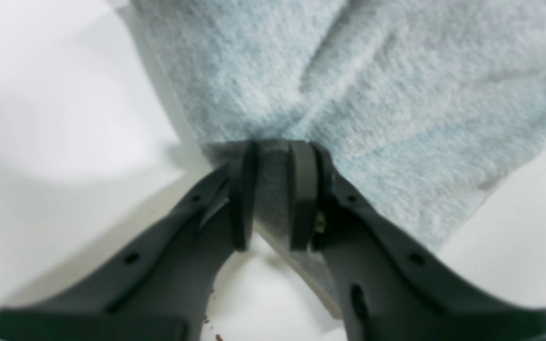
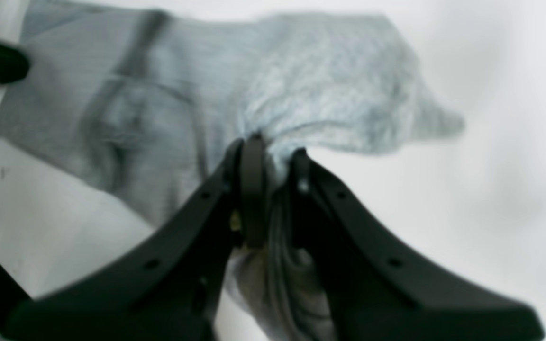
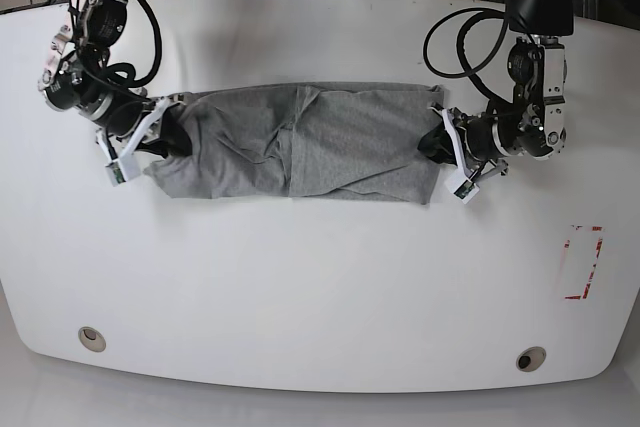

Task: Layout the t-shirt on the table in an organized manner, then fold the t-shirt properly
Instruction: 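Grasp both ends of the grey strip with the right and left grippers, then fold the strip in half, bringing the right gripper's end toward the left gripper, then release the left gripper and lift it away from the folded shirt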

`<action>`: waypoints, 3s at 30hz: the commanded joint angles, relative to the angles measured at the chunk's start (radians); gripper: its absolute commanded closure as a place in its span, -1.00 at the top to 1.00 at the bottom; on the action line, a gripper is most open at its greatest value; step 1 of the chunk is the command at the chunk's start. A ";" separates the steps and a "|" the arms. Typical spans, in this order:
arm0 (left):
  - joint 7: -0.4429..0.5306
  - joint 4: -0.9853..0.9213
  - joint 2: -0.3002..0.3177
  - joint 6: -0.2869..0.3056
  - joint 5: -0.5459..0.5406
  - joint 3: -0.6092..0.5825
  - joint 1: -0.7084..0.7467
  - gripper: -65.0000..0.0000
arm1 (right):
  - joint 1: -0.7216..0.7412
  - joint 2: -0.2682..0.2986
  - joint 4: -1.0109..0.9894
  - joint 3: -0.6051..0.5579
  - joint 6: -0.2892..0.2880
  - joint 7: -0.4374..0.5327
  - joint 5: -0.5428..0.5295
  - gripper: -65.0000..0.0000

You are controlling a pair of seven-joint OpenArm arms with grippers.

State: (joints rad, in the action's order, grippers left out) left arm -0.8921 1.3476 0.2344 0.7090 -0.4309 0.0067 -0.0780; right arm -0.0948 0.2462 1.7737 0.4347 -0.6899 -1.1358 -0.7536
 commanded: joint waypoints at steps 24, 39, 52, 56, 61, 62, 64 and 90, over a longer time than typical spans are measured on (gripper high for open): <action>-0.037 -0.006 -0.051 -0.098 0.066 -0.146 -0.036 -0.68 | 0.103 -0.267 0.196 -0.397 -0.008 0.026 0.092 -1.00; -0.040 -0.004 -0.056 -0.099 0.066 -0.146 -0.049 -0.68 | 0.134 -0.292 0.082 -0.521 -0.008 0.109 0.093 -0.99; -0.039 -0.003 -0.057 -0.099 0.060 -0.142 -0.050 -0.68 | 0.131 -0.267 -0.042 -0.557 -0.008 0.219 0.092 -0.20; -0.039 -0.003 -0.057 -0.099 0.059 -0.139 -0.050 -0.67 | 0.132 -0.267 -0.062 -0.555 -0.008 0.245 0.092 0.11; -0.037 -0.003 -0.062 -0.096 0.057 -0.138 -0.061 -0.66 | 0.145 -0.267 -0.062 -0.555 -0.008 0.251 0.092 0.26; -0.037 -0.003 -0.069 -0.094 0.057 -0.138 -0.067 -0.66 | 0.148 -0.265 -0.062 -0.555 -0.008 0.251 0.092 0.25; -0.037 -0.003 -0.077 -0.093 0.057 -0.129 -0.072 -0.66 | 0.148 -0.265 -0.062 -0.555 -0.008 0.251 0.092 0.23; -0.137 0.240 -0.071 -0.090 -0.165 0.115 -0.102 0.09 | 0.166 -0.117 -0.019 -0.554 -0.008 0.251 0.090 0.08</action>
State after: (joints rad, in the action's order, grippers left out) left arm -1.0367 1.5360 0.1436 0.6205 -0.5591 0.0910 -0.1528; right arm 0.0395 0.1307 1.7374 -0.1215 -0.6918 -0.9123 -0.6460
